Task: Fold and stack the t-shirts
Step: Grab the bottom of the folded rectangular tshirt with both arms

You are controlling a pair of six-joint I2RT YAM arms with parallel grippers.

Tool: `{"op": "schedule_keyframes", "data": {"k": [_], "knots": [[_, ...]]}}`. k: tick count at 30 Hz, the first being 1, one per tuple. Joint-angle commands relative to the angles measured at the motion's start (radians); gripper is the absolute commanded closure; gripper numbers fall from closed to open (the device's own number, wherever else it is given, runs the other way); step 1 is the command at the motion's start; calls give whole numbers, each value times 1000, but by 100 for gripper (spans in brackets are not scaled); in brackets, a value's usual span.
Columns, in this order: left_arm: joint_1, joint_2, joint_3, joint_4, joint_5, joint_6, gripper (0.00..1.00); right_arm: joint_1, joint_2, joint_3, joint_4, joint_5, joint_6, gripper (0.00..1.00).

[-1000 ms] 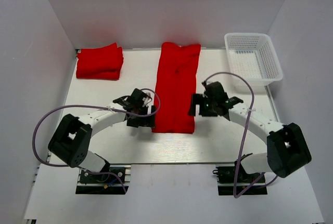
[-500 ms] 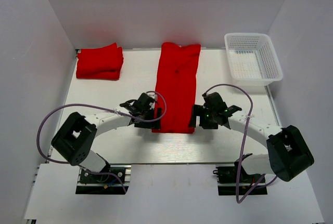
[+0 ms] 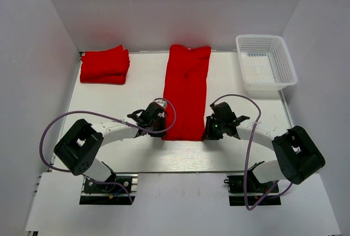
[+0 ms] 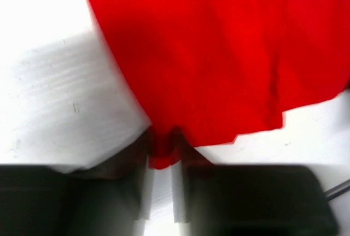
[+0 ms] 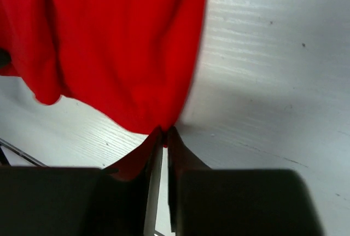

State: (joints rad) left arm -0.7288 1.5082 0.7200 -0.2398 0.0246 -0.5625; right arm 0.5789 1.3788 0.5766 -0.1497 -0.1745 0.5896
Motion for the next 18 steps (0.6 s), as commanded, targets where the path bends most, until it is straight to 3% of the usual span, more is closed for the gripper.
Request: {"op": "schedule_keyframes", "data": {"k": [1, 3, 4, 14, 18], "knots": [[-17, 1, -60, -33, 11, -22, 78, 9, -1, -29, 25, -19, 9, 90], [-26, 1, -60, -33, 11, -34, 95, 10, -30, -43, 22, -11, 13, 100], [-26, 1, -60, -33, -3, -48, 100, 13, -40, -50, 24, -11, 12, 100], [-72, -244, -148, -114, -25, -132, 100, 33, -282, -133, -108, -25, 24, 100], [-83, -298, -148, -124, 30, -146, 100, 42, -343, -158, -142, -48, 44, 100]]}}
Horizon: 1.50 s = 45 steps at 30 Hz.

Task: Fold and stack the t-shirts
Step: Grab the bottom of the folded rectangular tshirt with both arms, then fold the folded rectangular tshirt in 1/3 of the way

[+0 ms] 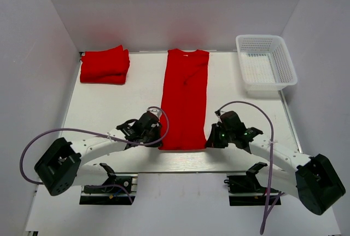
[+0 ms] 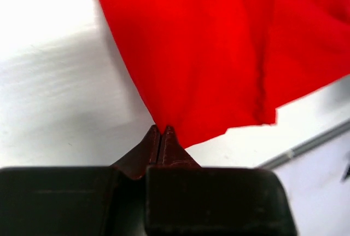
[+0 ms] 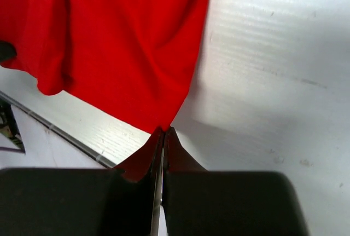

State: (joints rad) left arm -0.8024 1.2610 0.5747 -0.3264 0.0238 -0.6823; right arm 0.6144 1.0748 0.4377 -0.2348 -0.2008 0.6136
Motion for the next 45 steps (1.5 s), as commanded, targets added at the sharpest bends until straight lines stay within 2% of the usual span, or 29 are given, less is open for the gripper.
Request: {"op": "schedule_keyframes", "data": {"k": [1, 6, 11, 18, 25, 28, 34, 40, 45], "knots": [[-20, -51, -3, -37, 31, -26, 100, 7, -39, -34, -48, -34, 23, 100], [-29, -12, 85, -91, 24, -37, 100, 11, -24, -18, 2, -68, 26, 100], [-18, 41, 191, -138, -42, -72, 100, 7, 2, 86, 3, -3, -26, 100], [0, 242, 468, -275, -185, -72, 100, 1, 114, 239, 2, 194, -72, 100], [54, 363, 686, -326, -260, -33, 100, -18, 244, 413, 6, 365, -136, 100], [97, 418, 749, -326, -260, 7, 100, -31, 307, 513, -1, 414, -170, 100], [157, 560, 916, -326, -236, 82, 100, -65, 436, 602, -4, 457, -199, 100], [203, 666, 1043, -316, -209, 151, 100, -110, 530, 702, 0, 443, -225, 100], [236, 716, 1076, -277, -165, 196, 100, -148, 593, 760, 11, 403, -250, 100]]}}
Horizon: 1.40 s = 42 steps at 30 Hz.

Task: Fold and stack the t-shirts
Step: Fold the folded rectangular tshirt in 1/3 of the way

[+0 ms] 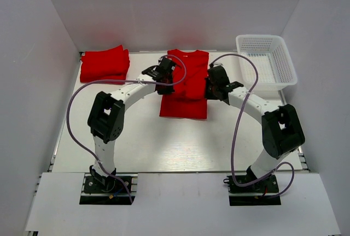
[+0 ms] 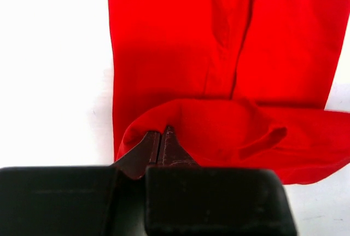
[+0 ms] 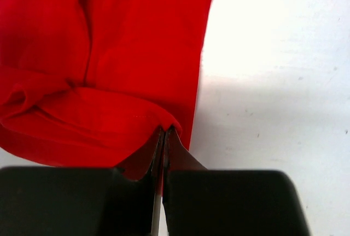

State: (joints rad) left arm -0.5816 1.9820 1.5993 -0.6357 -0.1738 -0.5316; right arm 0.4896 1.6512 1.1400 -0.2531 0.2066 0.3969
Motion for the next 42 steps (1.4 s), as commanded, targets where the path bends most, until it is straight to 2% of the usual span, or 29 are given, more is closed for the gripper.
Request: {"op": "schedule_keyframes", "data": {"k": [1, 13, 18, 35, 36, 37, 38, 40, 41, 42], "knots": [[26, -5, 51, 33, 33, 56, 100, -23, 27, 72, 29, -15, -36, 100], [66, 83, 120, 103, 125, 122, 100, -71, 177, 233, 28, -78, -61, 100], [77, 113, 151, 113, 115, 122, 100, -86, 212, 267, 29, -46, -64, 100], [106, 215, 220, 156, 102, 131, 100, -137, 375, 383, 69, -78, -46, 100], [106, 228, 240, 156, 88, 131, 97, -137, 381, 389, 75, -76, -43, 100], [106, 229, 249, 140, 74, 131, 89, -135, 384, 395, 74, -79, -40, 100], [106, 229, 249, 131, 54, 122, 61, -138, 384, 394, 83, -78, -38, 94], [106, 219, 249, 131, 42, 122, 33, -137, 371, 395, 100, -94, -62, 75], [106, 210, 249, 131, 30, 122, 25, -137, 368, 395, 104, -104, -69, 67], [106, 189, 249, 131, 20, 122, 1, -137, 361, 400, 107, -110, -79, 64]]}}
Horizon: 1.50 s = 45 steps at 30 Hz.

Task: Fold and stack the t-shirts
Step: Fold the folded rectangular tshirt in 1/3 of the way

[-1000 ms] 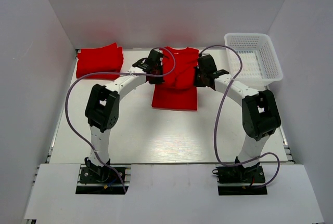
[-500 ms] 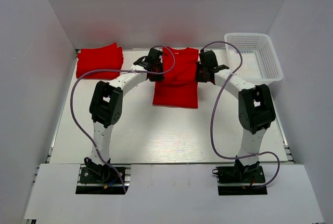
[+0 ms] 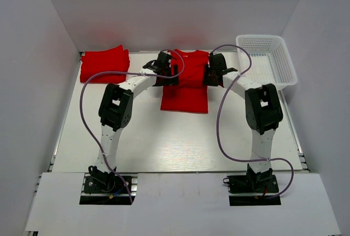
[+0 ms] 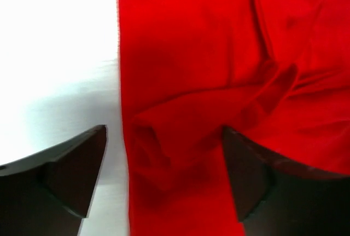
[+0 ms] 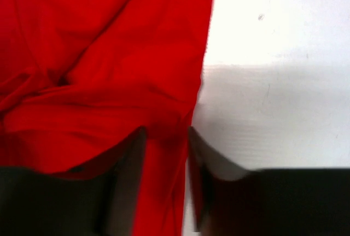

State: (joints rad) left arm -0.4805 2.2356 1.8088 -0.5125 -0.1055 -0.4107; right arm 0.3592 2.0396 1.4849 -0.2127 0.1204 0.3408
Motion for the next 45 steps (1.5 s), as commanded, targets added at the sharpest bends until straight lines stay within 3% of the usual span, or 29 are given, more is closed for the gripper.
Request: {"op": "schedule_keyframes", "data": {"k": [1, 2, 10, 18, 24, 31, 40, 45], "knots": [[5, -76, 40, -3, -65, -11, 1, -5, -38, 67, 64, -39, -51, 56], [5, -91, 29, -12, -85, -11, 1, -9, -51, 74, 62, -48, -62, 11], [5, -358, -195, 20, -161, -30, 1, 4, -217, -84, 53, -111, -98, 10], [5, -642, -468, 9, -169, -53, 1, 58, -260, -176, 90, -338, -172, 10], [5, -833, -675, -23, -158, -71, 1, 118, -106, -54, 98, -449, -187, 10], [5, -936, -859, -70, -117, -82, 1, 153, 73, 142, 119, -496, -152, 10], [5, -958, -862, -135, -117, -111, 1, 135, 274, 415, 257, -369, -33, 10], [5, -958, -841, -144, -117, -77, 1, 132, 219, 443, 239, -318, -42, 10]]}}
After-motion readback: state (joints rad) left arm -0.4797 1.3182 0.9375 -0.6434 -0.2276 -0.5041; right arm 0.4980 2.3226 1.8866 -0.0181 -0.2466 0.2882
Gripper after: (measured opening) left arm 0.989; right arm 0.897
